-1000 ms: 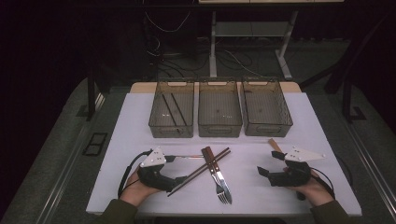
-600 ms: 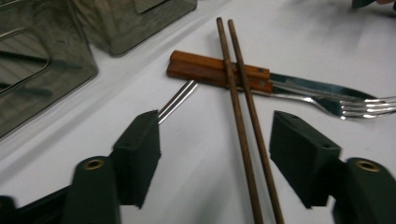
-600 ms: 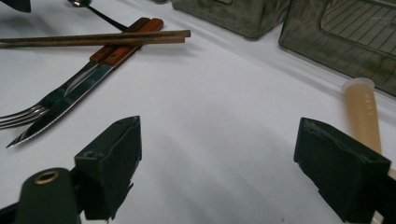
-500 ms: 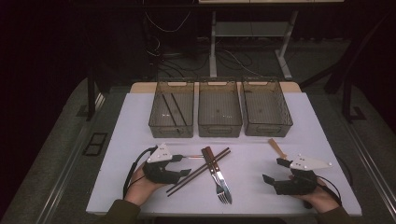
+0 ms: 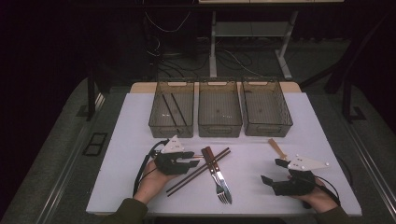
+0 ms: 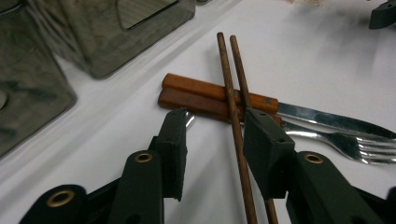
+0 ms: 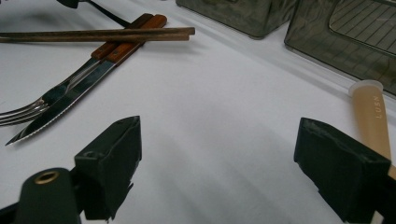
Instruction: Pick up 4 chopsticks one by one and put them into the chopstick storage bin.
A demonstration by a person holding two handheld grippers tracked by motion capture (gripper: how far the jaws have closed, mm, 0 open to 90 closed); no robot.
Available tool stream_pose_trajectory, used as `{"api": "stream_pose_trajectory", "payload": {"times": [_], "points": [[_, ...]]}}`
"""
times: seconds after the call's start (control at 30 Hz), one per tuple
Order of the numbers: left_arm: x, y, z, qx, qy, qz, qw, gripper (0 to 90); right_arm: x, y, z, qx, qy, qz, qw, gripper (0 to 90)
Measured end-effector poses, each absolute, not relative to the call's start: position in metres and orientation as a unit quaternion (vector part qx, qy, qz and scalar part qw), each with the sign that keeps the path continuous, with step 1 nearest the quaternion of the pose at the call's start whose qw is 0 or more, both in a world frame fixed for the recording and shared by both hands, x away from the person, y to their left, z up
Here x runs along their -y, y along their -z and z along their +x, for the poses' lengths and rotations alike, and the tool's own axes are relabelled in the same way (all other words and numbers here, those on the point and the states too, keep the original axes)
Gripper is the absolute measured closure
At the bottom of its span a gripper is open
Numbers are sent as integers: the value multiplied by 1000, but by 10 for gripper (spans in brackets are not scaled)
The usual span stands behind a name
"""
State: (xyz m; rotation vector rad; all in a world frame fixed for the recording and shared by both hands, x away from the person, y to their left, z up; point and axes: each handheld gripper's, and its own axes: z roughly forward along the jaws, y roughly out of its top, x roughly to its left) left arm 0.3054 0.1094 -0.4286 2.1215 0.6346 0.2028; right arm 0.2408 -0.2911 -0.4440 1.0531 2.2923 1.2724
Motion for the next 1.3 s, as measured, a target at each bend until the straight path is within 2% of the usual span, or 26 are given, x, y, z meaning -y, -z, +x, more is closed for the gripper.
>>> {"api": "stream_pose_trajectory", "payload": {"times": [0.3,0.53,1.3], "points": [[-83,429,312,-249,-76,864,430,673,292,444,241,-802,-444,365,162,154],[-81,433,307,-252,-83,872,412,724,291,443,241,-805,-443,359,166,154],[-82,445,302,-248,-70,892,371,765,289,445,241,-814,-431,349,171,154]]}}
